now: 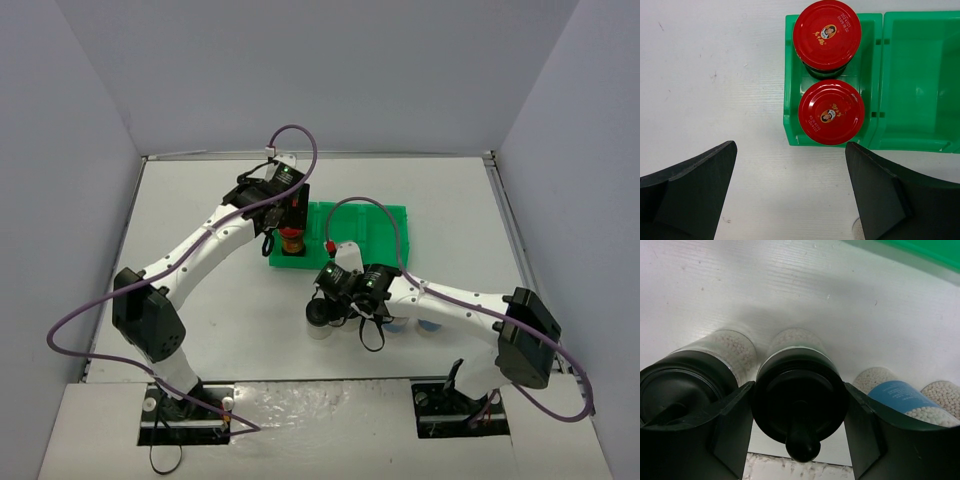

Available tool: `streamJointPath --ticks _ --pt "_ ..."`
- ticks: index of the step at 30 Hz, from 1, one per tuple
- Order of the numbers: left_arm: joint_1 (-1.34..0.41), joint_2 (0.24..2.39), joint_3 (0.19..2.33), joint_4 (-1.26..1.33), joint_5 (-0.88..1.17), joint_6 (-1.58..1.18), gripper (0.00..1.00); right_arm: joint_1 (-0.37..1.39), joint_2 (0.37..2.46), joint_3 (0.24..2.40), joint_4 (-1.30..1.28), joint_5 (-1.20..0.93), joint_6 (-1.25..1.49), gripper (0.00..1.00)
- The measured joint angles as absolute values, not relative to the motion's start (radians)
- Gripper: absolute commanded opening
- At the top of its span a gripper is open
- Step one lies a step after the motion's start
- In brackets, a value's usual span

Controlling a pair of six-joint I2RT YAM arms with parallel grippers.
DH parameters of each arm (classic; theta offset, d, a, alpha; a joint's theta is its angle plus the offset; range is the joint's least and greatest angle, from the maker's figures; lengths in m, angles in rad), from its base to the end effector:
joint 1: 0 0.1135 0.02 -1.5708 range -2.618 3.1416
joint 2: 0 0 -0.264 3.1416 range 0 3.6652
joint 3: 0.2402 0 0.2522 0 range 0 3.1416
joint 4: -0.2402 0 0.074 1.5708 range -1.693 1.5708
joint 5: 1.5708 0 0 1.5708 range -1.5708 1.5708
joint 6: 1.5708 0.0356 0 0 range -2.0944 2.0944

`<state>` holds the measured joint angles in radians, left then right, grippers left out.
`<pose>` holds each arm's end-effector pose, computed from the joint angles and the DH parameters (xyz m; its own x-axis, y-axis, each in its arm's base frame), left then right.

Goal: Organize the condiment bottles

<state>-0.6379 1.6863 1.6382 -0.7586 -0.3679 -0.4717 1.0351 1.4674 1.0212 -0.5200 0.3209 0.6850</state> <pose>0.3066 -0.2113 0.3465 -0.6783 -0.0249 -0.7343 0.0534 0.9951 -0.0831 0.1632 0.2530 0.2358 -0.7836 -0.1439 -0.6044 -0.2954 0.9421 0.1587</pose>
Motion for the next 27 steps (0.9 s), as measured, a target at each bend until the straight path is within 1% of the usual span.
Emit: streamJointPath --ticks 5,14,18,27 --pt "-0.634 1.686 1.638 -0.759 -0.368 -0.472 0.88 1.047 1.468 1.039 -0.543 0.345 0.689 0.00" --pt "-0.633 1.687 1.638 -0.759 -0.365 -0.472 0.88 1.027 1.473 1.250 -0.601 0.500 0.679 0.00" --pt "-0.633 1.687 1.638 -0.758 -0.364 -0.472 0.88 0.967 1.483 1.304 -0.609 0.559 0.671 0.00" --pt "-0.633 1.690 1.638 -0.757 -0.359 -0.472 0.88 0.769 1.556 1.392 -0.608 0.622 0.594 0.00"
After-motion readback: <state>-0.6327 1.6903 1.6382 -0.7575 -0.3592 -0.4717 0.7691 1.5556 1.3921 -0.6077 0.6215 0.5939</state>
